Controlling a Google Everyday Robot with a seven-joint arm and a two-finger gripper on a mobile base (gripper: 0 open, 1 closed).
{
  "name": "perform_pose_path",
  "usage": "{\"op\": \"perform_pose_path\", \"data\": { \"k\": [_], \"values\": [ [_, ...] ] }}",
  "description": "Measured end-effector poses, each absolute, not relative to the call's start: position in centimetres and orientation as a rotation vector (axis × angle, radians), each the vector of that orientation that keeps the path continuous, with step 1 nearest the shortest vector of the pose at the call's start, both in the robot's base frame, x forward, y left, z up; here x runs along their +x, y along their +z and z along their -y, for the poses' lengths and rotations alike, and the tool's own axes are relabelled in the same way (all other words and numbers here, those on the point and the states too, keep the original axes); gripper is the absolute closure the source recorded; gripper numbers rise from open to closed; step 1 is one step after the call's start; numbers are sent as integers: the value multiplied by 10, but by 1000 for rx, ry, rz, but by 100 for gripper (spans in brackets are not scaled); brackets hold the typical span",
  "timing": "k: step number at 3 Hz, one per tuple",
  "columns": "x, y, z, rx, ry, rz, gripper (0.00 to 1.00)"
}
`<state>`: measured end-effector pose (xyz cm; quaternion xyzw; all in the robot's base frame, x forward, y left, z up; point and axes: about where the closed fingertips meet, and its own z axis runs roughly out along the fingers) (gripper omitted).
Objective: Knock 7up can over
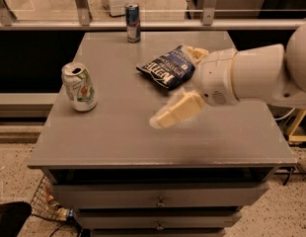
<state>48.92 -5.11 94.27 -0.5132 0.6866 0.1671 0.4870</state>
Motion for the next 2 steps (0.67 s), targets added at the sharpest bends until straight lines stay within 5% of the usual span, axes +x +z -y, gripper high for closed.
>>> {"op": "perform_pose_path", "data": {
  "k": [2],
  "values": [
    [533, 1000, -27, -996, 591, -1402, 0]
  ]
}}
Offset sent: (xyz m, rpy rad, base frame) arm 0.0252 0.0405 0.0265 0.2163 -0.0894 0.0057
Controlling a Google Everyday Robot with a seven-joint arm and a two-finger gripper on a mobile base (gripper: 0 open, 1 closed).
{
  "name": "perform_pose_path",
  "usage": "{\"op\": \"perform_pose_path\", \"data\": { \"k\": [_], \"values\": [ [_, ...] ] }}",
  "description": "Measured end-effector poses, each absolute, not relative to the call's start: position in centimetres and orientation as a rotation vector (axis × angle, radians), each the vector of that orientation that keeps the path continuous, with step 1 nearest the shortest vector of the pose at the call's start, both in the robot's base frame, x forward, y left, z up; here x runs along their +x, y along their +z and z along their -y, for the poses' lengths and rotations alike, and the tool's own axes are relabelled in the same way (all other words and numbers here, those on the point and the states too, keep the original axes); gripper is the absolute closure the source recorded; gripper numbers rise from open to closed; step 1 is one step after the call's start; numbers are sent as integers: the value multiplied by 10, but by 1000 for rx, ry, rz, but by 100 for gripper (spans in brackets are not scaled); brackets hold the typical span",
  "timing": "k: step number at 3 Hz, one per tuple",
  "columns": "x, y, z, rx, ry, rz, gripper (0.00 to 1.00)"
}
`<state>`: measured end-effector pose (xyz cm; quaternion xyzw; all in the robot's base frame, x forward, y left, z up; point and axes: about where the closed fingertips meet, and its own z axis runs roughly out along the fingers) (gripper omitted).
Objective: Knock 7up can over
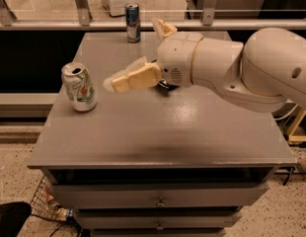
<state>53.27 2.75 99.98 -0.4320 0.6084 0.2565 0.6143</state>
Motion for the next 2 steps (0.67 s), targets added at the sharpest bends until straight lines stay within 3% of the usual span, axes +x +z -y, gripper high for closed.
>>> {"op": "perform_pose_path", "data": {
  "k": [2],
  "values": [
    [531, 971, -13, -1046, 563, -1486, 0]
  ]
}}
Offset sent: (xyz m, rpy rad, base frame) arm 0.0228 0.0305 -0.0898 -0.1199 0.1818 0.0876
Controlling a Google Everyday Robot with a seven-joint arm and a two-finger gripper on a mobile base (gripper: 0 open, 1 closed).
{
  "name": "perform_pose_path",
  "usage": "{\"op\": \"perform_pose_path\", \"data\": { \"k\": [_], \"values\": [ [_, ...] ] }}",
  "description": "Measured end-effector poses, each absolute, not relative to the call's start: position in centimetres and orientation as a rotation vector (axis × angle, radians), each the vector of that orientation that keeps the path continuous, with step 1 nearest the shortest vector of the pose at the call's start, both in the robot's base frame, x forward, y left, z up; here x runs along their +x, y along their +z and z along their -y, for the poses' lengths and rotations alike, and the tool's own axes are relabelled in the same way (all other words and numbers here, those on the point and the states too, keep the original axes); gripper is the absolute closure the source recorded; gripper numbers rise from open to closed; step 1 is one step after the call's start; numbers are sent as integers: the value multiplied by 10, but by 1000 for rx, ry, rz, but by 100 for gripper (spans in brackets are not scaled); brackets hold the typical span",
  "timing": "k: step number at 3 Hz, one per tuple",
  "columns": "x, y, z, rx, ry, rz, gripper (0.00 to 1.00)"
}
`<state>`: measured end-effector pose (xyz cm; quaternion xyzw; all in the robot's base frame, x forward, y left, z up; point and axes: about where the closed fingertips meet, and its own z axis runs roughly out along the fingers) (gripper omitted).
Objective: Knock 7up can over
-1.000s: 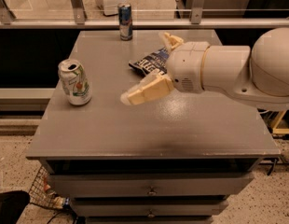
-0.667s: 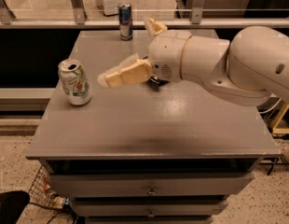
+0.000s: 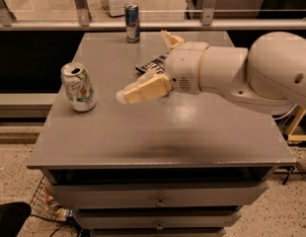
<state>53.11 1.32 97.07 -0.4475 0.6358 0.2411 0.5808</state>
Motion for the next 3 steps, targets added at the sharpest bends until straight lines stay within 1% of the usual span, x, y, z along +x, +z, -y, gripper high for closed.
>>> {"op": "perform_pose_path", "data": {
  "k": [2, 3],
  "values": [
    [563, 906, -80, -1095, 686, -1494, 0],
    [576, 898, -105, -1099, 729, -1463, 0]
  ]
}}
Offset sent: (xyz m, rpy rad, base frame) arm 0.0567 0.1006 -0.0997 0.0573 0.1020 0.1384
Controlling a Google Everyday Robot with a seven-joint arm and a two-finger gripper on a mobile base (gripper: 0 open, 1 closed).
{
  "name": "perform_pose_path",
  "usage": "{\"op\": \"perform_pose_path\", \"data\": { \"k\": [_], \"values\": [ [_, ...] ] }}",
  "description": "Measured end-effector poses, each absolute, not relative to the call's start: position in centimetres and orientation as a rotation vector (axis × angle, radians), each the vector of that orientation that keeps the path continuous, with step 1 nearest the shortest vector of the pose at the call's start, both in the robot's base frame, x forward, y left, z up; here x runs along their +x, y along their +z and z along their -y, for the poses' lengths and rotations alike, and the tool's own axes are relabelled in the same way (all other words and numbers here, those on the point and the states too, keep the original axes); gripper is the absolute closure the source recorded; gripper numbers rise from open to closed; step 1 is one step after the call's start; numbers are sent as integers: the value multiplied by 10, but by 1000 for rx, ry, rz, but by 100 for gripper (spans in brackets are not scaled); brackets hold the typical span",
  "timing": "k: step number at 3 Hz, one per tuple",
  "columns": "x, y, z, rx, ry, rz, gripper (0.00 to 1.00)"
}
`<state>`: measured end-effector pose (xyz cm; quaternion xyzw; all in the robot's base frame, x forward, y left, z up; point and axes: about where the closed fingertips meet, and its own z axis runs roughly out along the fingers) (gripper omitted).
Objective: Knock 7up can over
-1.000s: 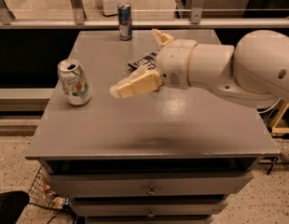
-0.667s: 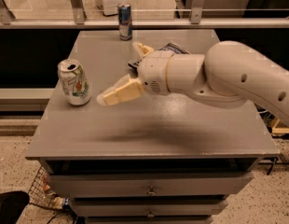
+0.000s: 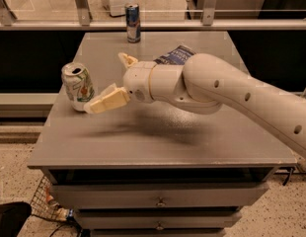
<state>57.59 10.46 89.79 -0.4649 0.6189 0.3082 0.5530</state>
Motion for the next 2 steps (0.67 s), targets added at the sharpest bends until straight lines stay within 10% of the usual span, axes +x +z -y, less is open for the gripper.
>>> {"op": "perform_pose_path", "data": {
  "k": [2],
  "values": [
    [586, 895, -131, -1057, 794, -1386, 15]
  ]
}}
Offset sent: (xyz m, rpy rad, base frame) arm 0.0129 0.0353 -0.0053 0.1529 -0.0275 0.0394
